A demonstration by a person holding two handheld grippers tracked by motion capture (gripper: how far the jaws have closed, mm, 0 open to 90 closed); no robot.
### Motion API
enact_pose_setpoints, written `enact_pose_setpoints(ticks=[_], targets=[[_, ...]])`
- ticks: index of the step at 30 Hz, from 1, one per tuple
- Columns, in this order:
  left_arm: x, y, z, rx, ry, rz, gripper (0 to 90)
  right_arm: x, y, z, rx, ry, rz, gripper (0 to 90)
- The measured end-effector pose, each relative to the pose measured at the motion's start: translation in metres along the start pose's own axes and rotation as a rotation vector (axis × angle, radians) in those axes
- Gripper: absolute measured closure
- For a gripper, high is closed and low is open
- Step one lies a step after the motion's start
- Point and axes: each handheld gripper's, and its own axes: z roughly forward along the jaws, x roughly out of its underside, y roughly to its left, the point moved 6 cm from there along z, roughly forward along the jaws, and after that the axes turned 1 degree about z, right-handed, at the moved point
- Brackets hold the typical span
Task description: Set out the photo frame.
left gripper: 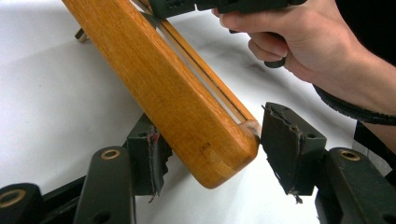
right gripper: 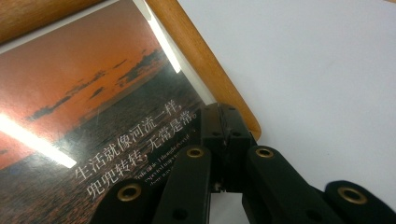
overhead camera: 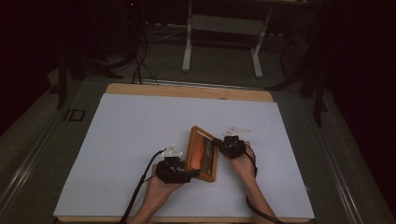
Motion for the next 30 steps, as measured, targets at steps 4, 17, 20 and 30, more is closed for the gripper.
enact_pose_setpoints(ticks=[4,17,20,30], targets=[[-0.001,0.000,0.001,0.000,-0.005,-0.019,41.0,0.000,0.000,0.000,0.000,0.000,-0.001,90.0],[-0.004,0.005,0.002,-0.006,-0.020,-0.107,46.9,0.000,0.000,0.000,-0.001,0.002,-0.004,90.0],[-0.005,0.006,0.002,-0.002,-0.020,-0.129,48.4,0.000,0.001,-0.001,-0.002,0.009,-0.008,90.0],[-0.015,0.005,0.004,0.006,-0.007,-0.124,55.7,-0.010,0.006,-0.018,0.013,-0.006,-0.062,83.8]])
